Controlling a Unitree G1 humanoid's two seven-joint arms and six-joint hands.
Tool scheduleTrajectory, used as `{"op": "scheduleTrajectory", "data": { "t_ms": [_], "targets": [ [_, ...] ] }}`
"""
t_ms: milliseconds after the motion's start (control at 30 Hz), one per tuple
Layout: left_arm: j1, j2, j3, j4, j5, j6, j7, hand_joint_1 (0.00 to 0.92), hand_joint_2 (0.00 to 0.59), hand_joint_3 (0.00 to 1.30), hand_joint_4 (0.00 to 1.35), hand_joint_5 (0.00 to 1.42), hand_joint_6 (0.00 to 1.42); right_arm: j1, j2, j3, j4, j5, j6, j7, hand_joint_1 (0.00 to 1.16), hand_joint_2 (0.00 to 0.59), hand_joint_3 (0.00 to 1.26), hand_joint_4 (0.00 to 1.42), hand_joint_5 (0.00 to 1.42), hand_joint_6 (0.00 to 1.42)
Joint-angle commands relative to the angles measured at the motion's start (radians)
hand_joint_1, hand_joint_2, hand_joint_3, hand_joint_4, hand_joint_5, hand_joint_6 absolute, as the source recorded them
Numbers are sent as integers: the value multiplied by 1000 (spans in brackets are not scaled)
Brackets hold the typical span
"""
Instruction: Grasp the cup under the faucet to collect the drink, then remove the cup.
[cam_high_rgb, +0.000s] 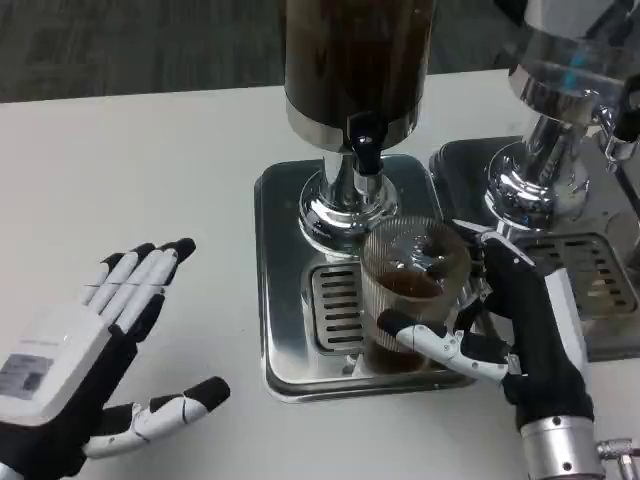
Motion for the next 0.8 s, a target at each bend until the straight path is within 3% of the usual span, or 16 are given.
{"op": "scheduleTrajectory", "data": {
  "t_ms": [33,400,633,800],
  "targets": [
    [14,30,-12,-9,38,-20,27,0,175,0,0,0,0,13,12,-1,-69,12,-21,-4,1047,141,545,598,731,1113],
    [69,88,-25,-92,133,-45,61,0,179,0,0,0,0,92,-15,2,-240,46,1,89,1047,141,558,617,748,1152],
    [126,144,-8,-136,145,-51,62,0,180,0,0,0,0,146,-32,26,-326,49,10,153,1047,141,572,619,765,1171],
    [165,160,-11,-154,157,-57,75,0,179,0,0,0,0,187,-48,38,-368,80,22,205,1047,141,572,619,765,1178]
  ]
}}
